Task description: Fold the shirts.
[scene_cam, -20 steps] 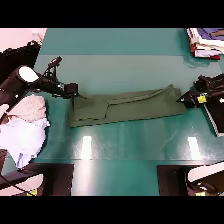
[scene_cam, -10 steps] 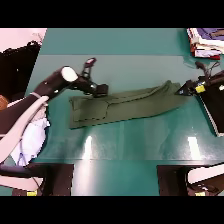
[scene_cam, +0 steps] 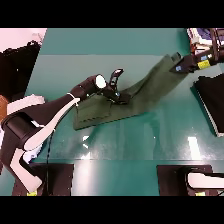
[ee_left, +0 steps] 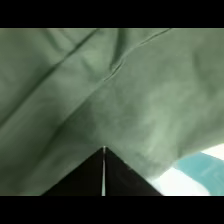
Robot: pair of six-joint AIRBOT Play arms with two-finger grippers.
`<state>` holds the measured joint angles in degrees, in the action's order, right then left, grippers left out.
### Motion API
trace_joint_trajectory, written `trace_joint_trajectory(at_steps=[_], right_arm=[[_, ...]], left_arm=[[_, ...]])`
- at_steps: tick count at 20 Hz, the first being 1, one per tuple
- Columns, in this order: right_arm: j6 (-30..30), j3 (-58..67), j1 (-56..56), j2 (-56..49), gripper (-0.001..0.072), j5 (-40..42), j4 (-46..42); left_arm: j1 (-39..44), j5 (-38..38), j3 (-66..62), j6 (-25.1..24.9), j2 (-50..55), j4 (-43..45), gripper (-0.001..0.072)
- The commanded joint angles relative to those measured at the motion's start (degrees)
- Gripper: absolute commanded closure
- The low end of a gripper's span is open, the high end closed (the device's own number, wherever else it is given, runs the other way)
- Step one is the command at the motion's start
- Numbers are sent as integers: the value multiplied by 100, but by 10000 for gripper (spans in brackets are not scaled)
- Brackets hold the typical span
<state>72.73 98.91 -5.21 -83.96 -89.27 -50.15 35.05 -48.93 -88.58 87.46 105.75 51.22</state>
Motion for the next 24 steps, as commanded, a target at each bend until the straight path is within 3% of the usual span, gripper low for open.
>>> trace_joint_trajectory(at_steps=[1, 6, 10, 18, 22, 23, 24], right_arm=[[184, 273, -691, 107, 693, 79, 280], [184, 273, -1360, 107, 694, 240, 417], [179, 273, -1799, 107, 694, 439, 415], [66, 269, -3353, -170, 693, 1731, 415], [-269, 273, -4459, -892, 688, 2769, 417], [-433, 275, -4680, -1069, 589, 2935, 415], [-490, 275, -4876, -1231, 303, 3045, 417]], left_arm=[[177, 136, -59, -2, 122, -186, 678], [166, 90, -59, -2, 120, -87, 678], [-302, -595, -59, 15, -96, 129, 679], [-2175, -1714, -59, 0, -2485, 2549, 677], [-3097, -1770, -59, 0, -3449, 3075, 677], [-3268, -1775, -59, 4, -3593, 3073, 677], [-3388, -1784, -57, 13, -3681, 3071, 677]])
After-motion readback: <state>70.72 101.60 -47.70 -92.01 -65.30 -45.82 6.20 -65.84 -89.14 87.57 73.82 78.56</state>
